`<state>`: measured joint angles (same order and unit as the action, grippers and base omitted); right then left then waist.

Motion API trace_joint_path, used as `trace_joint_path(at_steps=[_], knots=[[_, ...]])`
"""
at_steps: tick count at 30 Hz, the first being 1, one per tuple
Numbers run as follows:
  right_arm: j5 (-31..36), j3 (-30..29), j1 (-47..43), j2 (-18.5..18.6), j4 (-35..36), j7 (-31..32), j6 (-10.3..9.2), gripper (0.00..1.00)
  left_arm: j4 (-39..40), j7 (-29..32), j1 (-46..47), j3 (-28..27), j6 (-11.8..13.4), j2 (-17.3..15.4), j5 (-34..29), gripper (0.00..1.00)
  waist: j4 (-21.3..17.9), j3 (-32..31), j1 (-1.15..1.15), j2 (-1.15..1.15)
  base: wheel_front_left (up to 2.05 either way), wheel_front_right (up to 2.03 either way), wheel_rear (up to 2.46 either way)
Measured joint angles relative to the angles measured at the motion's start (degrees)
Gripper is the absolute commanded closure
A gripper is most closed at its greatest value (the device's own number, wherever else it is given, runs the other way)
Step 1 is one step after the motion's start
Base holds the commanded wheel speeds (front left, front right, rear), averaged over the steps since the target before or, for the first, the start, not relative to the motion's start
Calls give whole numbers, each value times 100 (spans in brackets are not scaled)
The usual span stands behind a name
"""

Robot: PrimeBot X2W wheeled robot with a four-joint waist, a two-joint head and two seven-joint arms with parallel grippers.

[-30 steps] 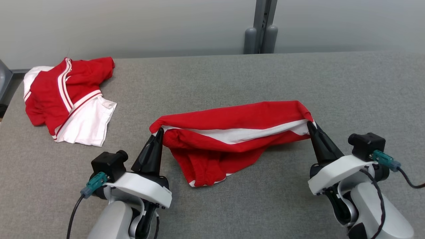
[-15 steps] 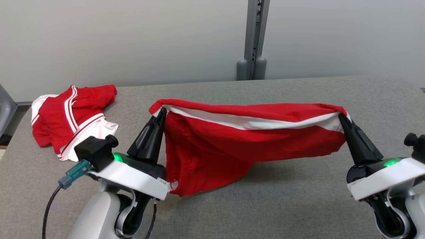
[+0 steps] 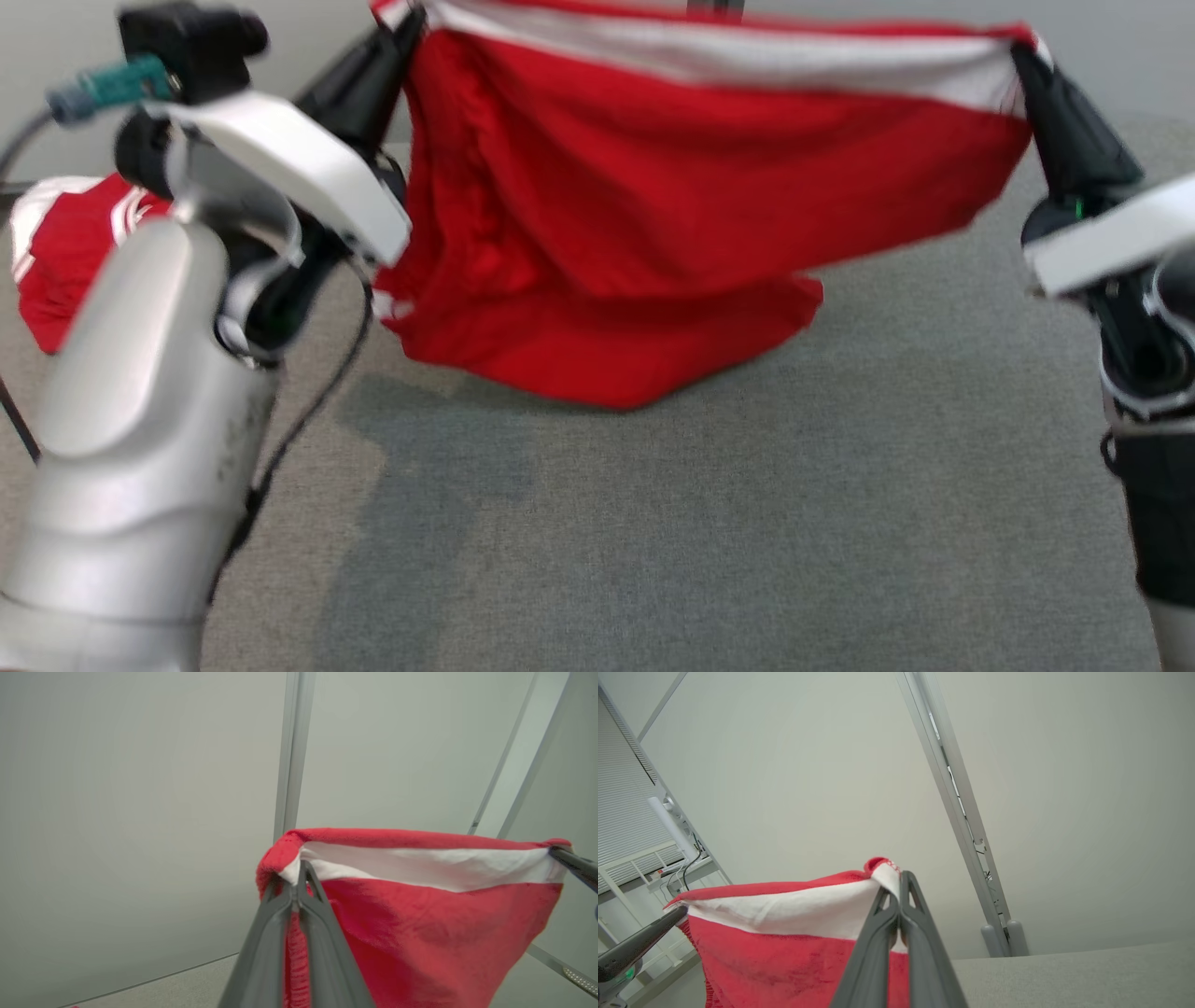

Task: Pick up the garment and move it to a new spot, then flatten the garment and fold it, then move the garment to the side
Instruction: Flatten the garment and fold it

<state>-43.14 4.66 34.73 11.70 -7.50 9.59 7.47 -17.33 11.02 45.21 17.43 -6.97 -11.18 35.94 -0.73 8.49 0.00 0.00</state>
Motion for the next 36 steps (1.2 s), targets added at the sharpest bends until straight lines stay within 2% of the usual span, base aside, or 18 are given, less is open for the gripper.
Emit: trace_joint_path(at_steps=[4, 8, 11, 14, 18, 23, 27, 33, 36], knots=[[216, -26, 1589, -368, -899, -102, 1, 100, -814, 145, 1435, -244, 133, -37, -8, 100, -124, 517, 0, 0, 0, 0, 0], [445, -37, 2977, -601, -1489, -615, 1, 100, -1337, -417, 2721, -422, 198, -32, -172, 100, -304, 1041, 0, 0, 0, 0, 0], [414, -25, 3610, -714, -1735, -1027, 1, 100, -1670, -886, 3362, -491, 137, 23, -176, 100, -458, 1389, 0, 0, 0, 0, 0], [281, 149, 3828, -762, -1874, -1338, 1, 100, -2051, -1211, 3571, -482, 45, 14, -154, 100, -617, 1667, 0, 0, 0, 0, 0], [32, 522, 3655, -794, -1928, -1418, 1, 100, -2474, -1341, 3483, -358, -4, -19, -96, 100, -740, 1880, 0, 0, 0, 0, 0], [-361, 1172, 2839, -737, -2052, -1415, 1, 100, -2898, -1380, 2725, 167, -30, -58, 76, 100, -814, 2111, 0, 0, 0, 0, 0], [-672, 1492, 2208, -503, -2062, -1546, 1, 100, -2590, -1368, 2028, 711, -47, -109, 650, 100, -779, 2142, 0, 0, 0, 0, 0], [-1115, 1855, 1171, -164, -1948, -1802, 1, 100, -1820, -1729, 887, 1191, -46, -620, 1285, 100, -696, 1986, 0, 0, 0, 0, 0], [-1304, 1904, 626, 41, -1895, -1938, 1, 100, -1449, -1951, 282, 1339, -47, -804, 1407, 100, -616, 1870, 0, 0, 0, 0, 0]])
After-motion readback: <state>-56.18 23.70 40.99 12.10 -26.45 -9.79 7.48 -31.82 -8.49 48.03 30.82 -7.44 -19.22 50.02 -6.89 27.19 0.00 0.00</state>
